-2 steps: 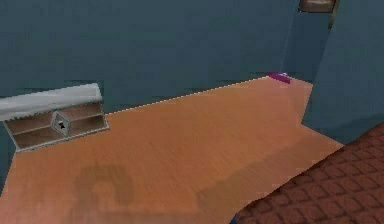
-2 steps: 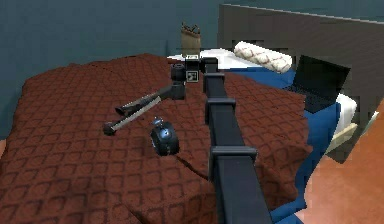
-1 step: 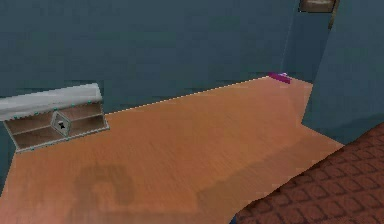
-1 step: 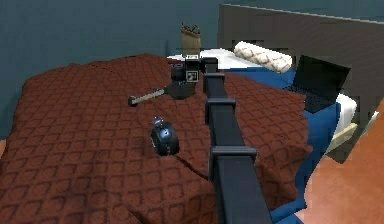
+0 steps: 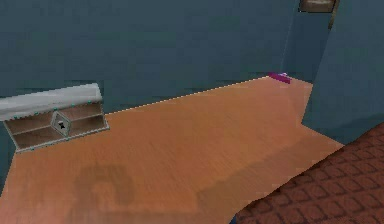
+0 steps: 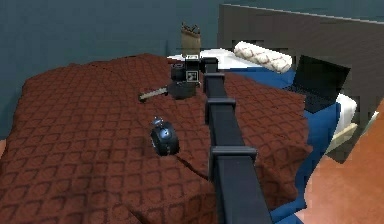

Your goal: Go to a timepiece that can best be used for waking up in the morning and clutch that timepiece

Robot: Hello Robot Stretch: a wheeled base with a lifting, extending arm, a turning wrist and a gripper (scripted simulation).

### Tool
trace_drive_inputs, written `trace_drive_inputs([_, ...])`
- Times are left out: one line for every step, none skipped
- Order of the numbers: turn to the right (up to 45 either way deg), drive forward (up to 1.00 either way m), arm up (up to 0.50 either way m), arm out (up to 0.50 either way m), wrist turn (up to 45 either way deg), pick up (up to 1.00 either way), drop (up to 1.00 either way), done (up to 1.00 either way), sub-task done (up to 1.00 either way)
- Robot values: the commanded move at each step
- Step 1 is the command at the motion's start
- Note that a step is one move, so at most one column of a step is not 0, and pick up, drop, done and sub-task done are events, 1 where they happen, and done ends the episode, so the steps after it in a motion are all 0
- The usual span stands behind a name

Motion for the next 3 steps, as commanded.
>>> trace_drive_inputs([0.0, 0.00, -0.30, 0.00, 0.0, 0.00, 0.00, 0.00, 0.00])
trace_drive_inputs([0.0, 0.00, 0.00, 0.00, 0.0, 1.00, 0.00, 0.00, 0.00])
trace_drive_inputs([0.0, 0.00, 0.10, 0.00, 0.0, 0.00, 0.00, 0.00, 0.00])
